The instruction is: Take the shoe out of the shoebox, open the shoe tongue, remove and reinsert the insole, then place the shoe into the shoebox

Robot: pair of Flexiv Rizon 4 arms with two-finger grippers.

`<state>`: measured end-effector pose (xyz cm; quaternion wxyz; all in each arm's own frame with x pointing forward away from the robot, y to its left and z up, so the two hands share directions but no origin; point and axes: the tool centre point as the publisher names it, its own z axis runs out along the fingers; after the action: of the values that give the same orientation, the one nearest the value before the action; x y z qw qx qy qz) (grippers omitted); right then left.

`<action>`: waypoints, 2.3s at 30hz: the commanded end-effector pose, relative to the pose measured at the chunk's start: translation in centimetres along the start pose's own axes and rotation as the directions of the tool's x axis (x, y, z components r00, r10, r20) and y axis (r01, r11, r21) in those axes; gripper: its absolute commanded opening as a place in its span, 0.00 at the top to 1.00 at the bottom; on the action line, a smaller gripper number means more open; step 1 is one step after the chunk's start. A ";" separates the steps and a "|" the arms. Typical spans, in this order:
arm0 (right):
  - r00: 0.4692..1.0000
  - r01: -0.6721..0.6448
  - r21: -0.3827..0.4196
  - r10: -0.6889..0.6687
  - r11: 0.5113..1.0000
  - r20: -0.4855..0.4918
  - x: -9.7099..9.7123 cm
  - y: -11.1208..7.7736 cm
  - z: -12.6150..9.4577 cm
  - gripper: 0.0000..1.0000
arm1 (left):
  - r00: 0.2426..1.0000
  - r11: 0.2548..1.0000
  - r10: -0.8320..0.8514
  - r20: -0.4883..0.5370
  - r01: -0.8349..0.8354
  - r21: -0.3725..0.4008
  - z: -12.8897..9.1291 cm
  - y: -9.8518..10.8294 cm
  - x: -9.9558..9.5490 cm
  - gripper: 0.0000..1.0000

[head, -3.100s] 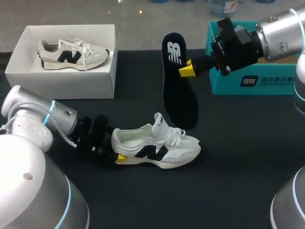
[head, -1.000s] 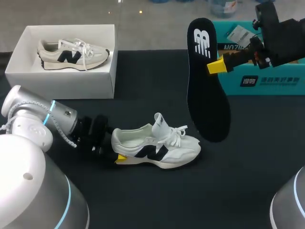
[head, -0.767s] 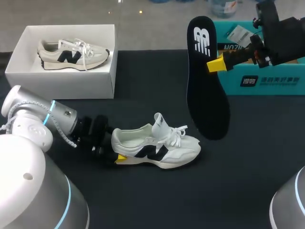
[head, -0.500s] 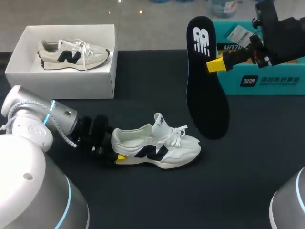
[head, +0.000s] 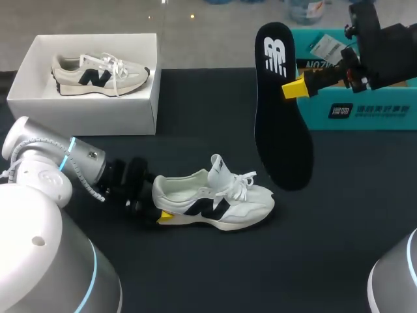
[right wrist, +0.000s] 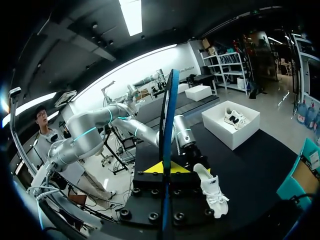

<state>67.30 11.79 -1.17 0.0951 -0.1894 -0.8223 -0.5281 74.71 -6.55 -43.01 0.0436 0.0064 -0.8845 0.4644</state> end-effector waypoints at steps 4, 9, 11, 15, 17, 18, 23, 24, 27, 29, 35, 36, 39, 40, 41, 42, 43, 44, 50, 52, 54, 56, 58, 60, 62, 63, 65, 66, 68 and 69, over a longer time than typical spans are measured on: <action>1.000 -0.001 0.004 0.001 1.000 -0.001 -0.1 0.1 0.2 1.00 | 1.000 1.000 0.000 0.000 0.000 -0.002 0.3 0.4 0.0 1.00; 1.000 -0.001 0.004 0.001 1.000 -0.001 -0.1 0.1 0.2 1.00 | 1.000 1.000 0.000 0.000 0.000 -0.002 0.3 0.4 0.0 1.00; 1.000 -0.001 0.004 0.001 1.000 -0.001 -0.1 0.1 0.2 1.00 | 1.000 1.000 0.000 0.000 0.000 -0.002 0.3 0.4 0.0 1.00; 1.000 -0.001 0.004 0.001 1.000 -0.001 -0.1 0.1 0.2 1.00 | 1.000 1.000 0.000 0.000 0.000 -0.002 0.3 0.4 0.0 0.00; 1.000 -0.001 0.004 0.001 1.000 -0.001 -0.1 0.1 0.2 1.00 | 1.000 1.000 0.000 0.000 0.000 -0.002 0.3 0.4 0.0 0.00; 1.000 -0.001 0.004 0.001 1.000 -0.001 -0.1 0.1 0.2 1.00 | 1.000 1.000 0.003 -0.007 -0.003 -0.010 0.1 0.4 -0.1 0.00; 1.000 -0.001 0.004 0.001 1.000 -0.001 -0.1 0.1 0.2 1.00 | 1.000 0.999 0.013 -0.019 -0.014 -0.041 -0.9 0.4 -0.4 0.00; 1.000 -0.001 0.004 0.001 1.000 -0.001 -0.1 0.1 0.2 1.00 | 1.000 0.999 0.017 -0.021 -0.018 -0.048 -1.1 0.4 -0.4 0.00; 1.000 -0.001 0.004 0.001 1.000 -0.001 -0.1 0.1 0.2 1.00 | 0.999 0.997 0.017 -0.028 -0.019 -0.073 -1.6 0.2 -0.5 0.00; 1.000 -0.001 0.004 0.001 1.000 -0.001 -0.1 0.1 0.2 1.00 | 0.999 0.994 0.021 -0.026 -0.024 -0.105 -1.8 0.1 -0.3 0.00; 1.000 -0.001 0.004 0.001 1.000 -0.001 -0.1 0.1 0.2 1.00 | 0.998 0.986 0.045 -0.044 -0.052 -0.158 -2.0 -0.2 0.2 0.00; 1.000 -0.001 0.004 0.001 1.000 -0.001 -0.1 0.1 0.2 1.00 | 0.998 0.986 0.045 -0.044 -0.052 -0.158 -2.0 -0.2 0.2 0.00; 1.000 -0.001 0.004 0.001 1.000 -0.001 -0.1 0.1 0.2 1.00 | 0.998 0.986 0.045 -0.044 -0.052 -0.158 -2.0 -0.2 0.2 0.00; 1.000 -0.001 0.004 0.001 1.000 -0.001 -0.1 0.1 0.2 1.00 | 0.998 0.986 0.045 -0.044 -0.052 -0.158 -2.0 -0.2 0.2 0.00; 1.000 -0.001 0.004 0.001 1.000 -0.001 -0.1 0.1 0.2 1.00 | 0.998 0.986 0.045 -0.044 -0.052 -0.158 -2.0 -0.2 0.2 0.00; 1.000 -0.001 0.004 0.001 1.000 -0.001 -0.1 0.1 0.2 1.00 | 0.998 0.986 0.045 -0.044 -0.052 -0.158 -2.0 -0.2 0.2 0.00; 1.000 -0.001 0.004 0.001 1.000 -0.001 -0.1 0.1 0.2 1.00 | 0.998 0.986 0.045 -0.044 -0.052 -0.158 -2.0 -0.2 0.2 0.00; 1.000 -0.001 0.004 0.001 1.000 -0.001 -0.1 0.1 0.2 1.00 | 0.998 0.986 0.045 -0.044 -0.052 -0.158 -2.0 -0.2 0.2 0.00; 1.000 -0.001 0.004 0.001 1.000 -0.001 -0.1 0.1 0.2 1.00 | 0.997 0.977 0.063 -0.040 -0.070 -0.203 -2.3 -0.6 0.4 0.00; 1.000 -0.001 0.004 0.001 1.000 -0.001 -0.1 0.1 0.2 1.00 | 0.997 0.968 0.073 -0.039 -0.080 -0.239 -2.5 -1.1 0.6 0.00; 1.000 -0.001 0.004 0.001 1.000 -0.001 -0.1 0.1 0.2 1.00 | 0.997 0.953 0.066 -0.046 -0.076 -0.293 -2.7 -1.4 0.8 0.00; 1.000 -0.001 0.004 0.001 1.000 -0.001 -0.1 0.1 0.2 1.00 | 0.997 0.938 0.046 -0.055 -0.062 -0.342 -2.8 -1.6 0.9 0.00; 1.000 -0.001 0.004 0.001 1.000 -0.001 -0.1 0.1 0.2 1.00 | 0.998 0.923 0.035 -0.051 -0.052 -0.381 -2.7 -1.7 0.9 0.00; 1.000 -0.001 0.004 0.001 1.000 -0.001 -0.1 0.1 0.2 1.00 | 0.999 0.910 0.032 -0.040 -0.046 -0.413 -2.6 -1.8 1.0 0.00; 1.000 -0.001 0.004 0.001 1.000 -0.001 -0.1 0.1 0.2 1.00 | 0.999 0.890 0.036 -0.016 -0.039 -0.454 -2.5 -1.7 1.0 0.00; 1.000 -0.001 0.004 0.001 1.000 -0.001 -0.1 0.1 0.2 1.00 | 0.999 0.887 0.032 -0.017 -0.036 -0.461 -2.5 -1.7 1.0 0.00; 1.000 -0.001 0.004 0.001 1.000 -0.001 -0.1 0.1 0.2 1.00 | 0.999 0.876 0.037 -0.006 -0.035 -0.481 -2.4 -1.7 1.0 0.00; 1.000 -0.001 0.004 0.001 1.000 -0.001 -0.1 0.1 0.2 1.00 | 0.999 0.869 0.043 -0.001 -0.038 -0.494 -2.5 -1.8 1.0 0.00; 1.000 -0.001 0.004 0.001 1.000 -0.001 -0.1 0.1 0.2 1.00 | 0.998 0.847 0.058 0.017 -0.040 -0.531 -2.8 -2.2 1.1 0.00; 1.000 -0.001 0.004 0.001 1.000 -0.001 -0.1 0.1 0.2 1.00 | 0.997 0.837 0.067 0.027 -0.041 -0.546 -2.9 -2.3 1.1 0.00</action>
<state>67.24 11.77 -1.17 0.0948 -0.1899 -0.8223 -0.5280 74.48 -5.25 -40.06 0.0213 -0.0224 -0.9701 0.2407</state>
